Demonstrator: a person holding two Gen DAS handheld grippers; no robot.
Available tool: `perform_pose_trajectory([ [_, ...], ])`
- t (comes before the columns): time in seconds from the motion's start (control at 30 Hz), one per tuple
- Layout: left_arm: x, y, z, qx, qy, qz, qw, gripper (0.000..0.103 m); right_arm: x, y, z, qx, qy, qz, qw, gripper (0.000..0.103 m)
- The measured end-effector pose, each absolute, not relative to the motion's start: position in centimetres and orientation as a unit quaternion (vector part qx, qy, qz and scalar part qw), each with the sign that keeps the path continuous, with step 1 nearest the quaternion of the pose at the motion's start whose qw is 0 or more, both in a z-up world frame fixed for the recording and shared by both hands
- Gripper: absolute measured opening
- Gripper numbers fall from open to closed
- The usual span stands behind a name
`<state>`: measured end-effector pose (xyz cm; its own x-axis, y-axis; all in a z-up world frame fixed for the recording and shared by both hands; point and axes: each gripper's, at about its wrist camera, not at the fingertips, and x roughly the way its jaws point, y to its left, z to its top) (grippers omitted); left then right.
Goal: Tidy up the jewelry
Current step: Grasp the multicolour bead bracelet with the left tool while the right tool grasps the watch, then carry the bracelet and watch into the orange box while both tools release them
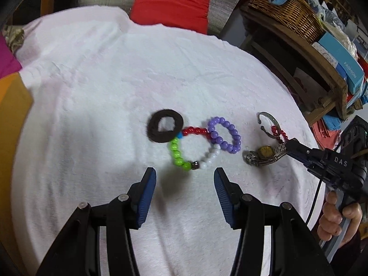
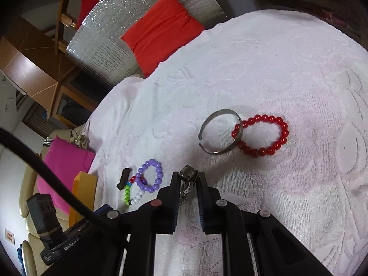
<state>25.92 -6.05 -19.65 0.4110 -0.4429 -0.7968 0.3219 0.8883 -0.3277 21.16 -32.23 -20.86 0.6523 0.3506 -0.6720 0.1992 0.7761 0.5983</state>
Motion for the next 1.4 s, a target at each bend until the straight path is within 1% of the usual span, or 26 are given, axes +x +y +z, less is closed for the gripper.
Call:
perform_pose_trajectory([
  [0.1, 26.8, -6.6, -20.3, -0.067, 0.498, -0.224, 0.835, 0.052, 21.2, -32.3, -20.9, 0.330, 0.414, 0.046, 0.847, 0.015],
  [0.17, 27.6, -7.0, -20.7, -0.077, 0.502, -0.223, 0.832, 0.046, 21.1, -32.4, -21.0, 0.329, 0.416, 0.045, 0.846, 0.015],
  [0.23, 28.2, -7.4, -21.1, -0.088, 0.506, -0.223, 0.829, 0.045, 21.2, -32.4, -21.2, 0.329, 0.419, 0.044, 0.845, 0.015],
  [0.3, 28.7, -7.8, -21.2, -0.087, 0.499, -0.221, 0.834, 0.032, 21.2, -32.4, -21.4, 0.324, 0.423, 0.042, 0.845, 0.015],
  [0.33, 28.9, -8.0, -21.3, -0.084, 0.499, -0.218, 0.834, 0.019, 21.2, -32.3, -21.5, 0.321, 0.426, 0.040, 0.845, 0.015],
  [0.37, 29.2, -8.1, -21.4, -0.085, 0.501, -0.214, 0.835, 0.010, 21.2, -32.3, -21.6, 0.320, 0.428, 0.040, 0.844, 0.015],
  [0.4, 29.2, -8.0, -21.5, -0.088, 0.501, -0.213, 0.834, 0.009, 21.2, -32.3, -21.7, 0.319, 0.430, 0.039, 0.844, 0.015],
  [0.6, 28.4, -8.2, -21.1, -0.069, 0.507, -0.216, 0.832, 0.009, 21.0, -32.8, -21.8, 0.322, 0.430, 0.031, 0.843, 0.015],
  [0.73, 27.3, -6.6, -20.4, -0.068, 0.505, -0.219, 0.832, 0.009, 20.8, -32.9, -21.5, 0.322, 0.421, 0.030, 0.847, 0.015],
  [0.97, 25.3, -3.4, -17.6, -0.075, 0.465, -0.233, 0.851, 0.009, 19.9, -31.9, -19.0, 0.305, 0.360, 0.042, 0.881, 0.015],
  [1.27, 24.4, -0.5, -15.4, -0.090, 0.426, -0.225, 0.872, 0.009, 19.3, -27.9, -16.2, 0.256, 0.303, 0.080, 0.914, 0.015],
  [1.4, 23.9, 0.2, -14.7, -0.091, 0.409, -0.228, 0.879, 0.009, 19.1, -26.4, -15.7, 0.239, 0.290, 0.089, 0.922, 0.015],
])
